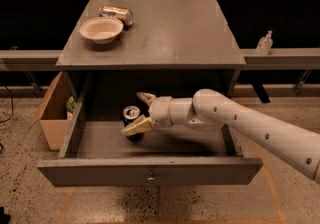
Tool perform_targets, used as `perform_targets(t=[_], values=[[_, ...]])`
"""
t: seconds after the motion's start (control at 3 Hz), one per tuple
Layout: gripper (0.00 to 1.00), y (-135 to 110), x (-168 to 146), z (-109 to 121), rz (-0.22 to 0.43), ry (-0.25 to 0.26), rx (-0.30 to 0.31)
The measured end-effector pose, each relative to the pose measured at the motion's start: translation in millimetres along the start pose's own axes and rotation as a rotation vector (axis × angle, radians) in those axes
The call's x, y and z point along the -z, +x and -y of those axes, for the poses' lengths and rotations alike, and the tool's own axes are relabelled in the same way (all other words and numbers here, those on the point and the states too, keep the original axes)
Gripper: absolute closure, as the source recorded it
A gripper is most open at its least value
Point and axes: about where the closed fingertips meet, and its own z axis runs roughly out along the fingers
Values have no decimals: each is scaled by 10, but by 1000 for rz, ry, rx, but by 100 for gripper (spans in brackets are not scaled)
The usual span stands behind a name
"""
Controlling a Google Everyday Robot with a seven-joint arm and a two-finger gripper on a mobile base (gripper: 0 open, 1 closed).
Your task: Place pepsi can into top drawer
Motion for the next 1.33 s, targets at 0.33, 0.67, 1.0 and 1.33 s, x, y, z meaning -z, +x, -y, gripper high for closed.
perform_targets(t=[0.33,0.67,1.0,1.33], values=[[36,-40,322,144,-16,76,-28],[35,-60,839,200,-56,124,-86],[34,-143,1355,147,-90,157,-141],[57,-339,1894,59,-85,173,-153]])
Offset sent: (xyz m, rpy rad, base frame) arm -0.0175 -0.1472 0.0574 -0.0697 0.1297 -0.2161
